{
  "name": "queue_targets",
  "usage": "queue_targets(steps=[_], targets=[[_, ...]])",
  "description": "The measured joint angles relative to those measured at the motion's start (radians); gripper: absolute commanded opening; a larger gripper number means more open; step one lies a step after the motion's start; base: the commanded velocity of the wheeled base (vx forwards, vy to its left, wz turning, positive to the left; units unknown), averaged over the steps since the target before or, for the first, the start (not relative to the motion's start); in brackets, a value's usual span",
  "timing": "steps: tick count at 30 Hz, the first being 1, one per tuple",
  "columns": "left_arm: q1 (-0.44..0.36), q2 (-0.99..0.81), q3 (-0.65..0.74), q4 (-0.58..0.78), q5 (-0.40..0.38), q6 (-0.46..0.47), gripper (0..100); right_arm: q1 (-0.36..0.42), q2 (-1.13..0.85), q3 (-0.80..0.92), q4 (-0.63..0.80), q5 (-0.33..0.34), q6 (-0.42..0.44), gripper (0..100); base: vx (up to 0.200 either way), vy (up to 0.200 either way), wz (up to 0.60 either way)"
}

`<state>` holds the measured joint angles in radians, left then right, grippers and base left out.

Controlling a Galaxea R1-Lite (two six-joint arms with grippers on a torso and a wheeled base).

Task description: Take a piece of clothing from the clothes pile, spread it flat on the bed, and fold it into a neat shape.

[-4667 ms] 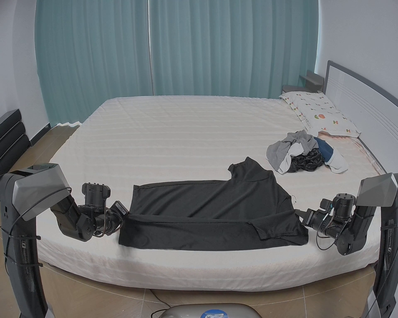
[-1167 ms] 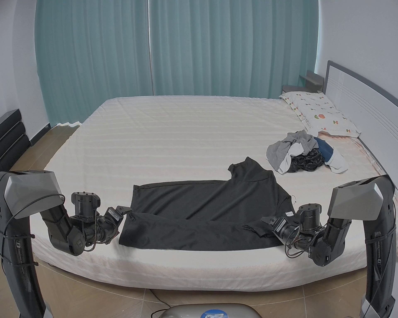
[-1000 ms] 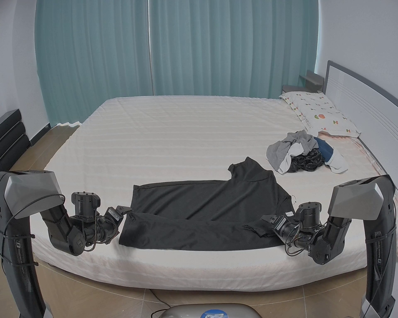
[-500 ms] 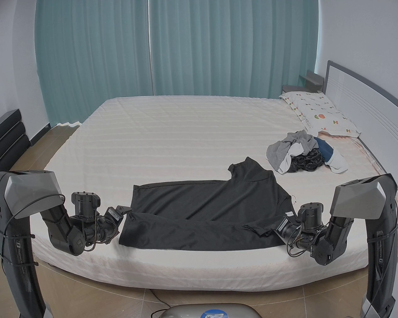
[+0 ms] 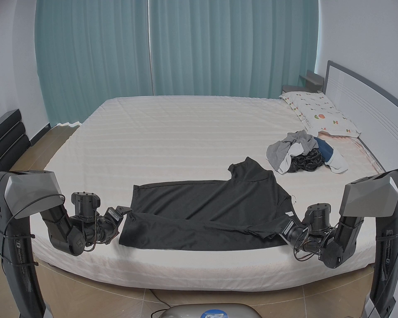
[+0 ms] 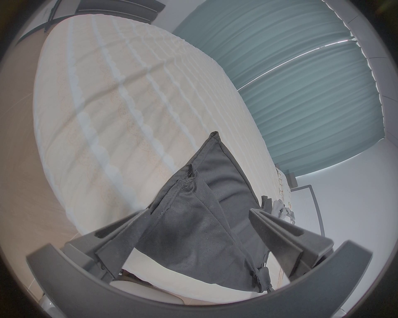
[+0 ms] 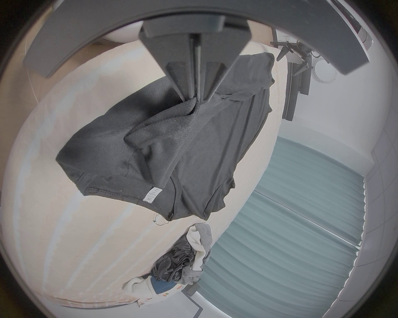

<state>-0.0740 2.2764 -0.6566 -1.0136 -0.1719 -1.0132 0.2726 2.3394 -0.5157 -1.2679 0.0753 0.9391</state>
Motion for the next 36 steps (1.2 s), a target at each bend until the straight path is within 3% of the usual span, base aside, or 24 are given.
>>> queue_targets(steps=[4, 5, 18, 23, 28, 36], targets=[[0.0, 0.0, 0.0, 0.0, 0.001, 0.0, 100, 0.009, -0.012, 0.02, 0.001, 0.0, -0.006, 0, 0.0, 0.0, 0.0], [0.0, 0.0, 0.0, 0.0, 0.001, 0.0, 100, 0.011, -0.013, 0.023, 0.001, 0.0, -0.008, 100, 0.0, 0.0, 0.0], [0.0, 0.0, 0.0, 0.0, 0.001, 0.0, 100, 0.005, -0.024, 0.082, -0.027, -0.002, -0.117, 100, 0.0, 0.0, 0.0], [0.0, 0.0, 0.0, 0.0, 0.001, 0.0, 100, -0.073, -0.069, 0.07, -0.026, 0.005, -0.121, 100, 0.0, 0.0, 0.0], [0.0, 0.0, 0.0, 0.0, 0.001, 0.001, 100, -0.151, -0.081, 0.043, -0.024, 0.064, -0.123, 100, 0.0, 0.0, 0.0], [-0.001, 0.0, 0.0, 0.0, 0.001, 0.001, 100, -0.187, -0.009, -0.008, -0.031, 0.097, -0.125, 100, 0.0, 0.0, 0.0]])
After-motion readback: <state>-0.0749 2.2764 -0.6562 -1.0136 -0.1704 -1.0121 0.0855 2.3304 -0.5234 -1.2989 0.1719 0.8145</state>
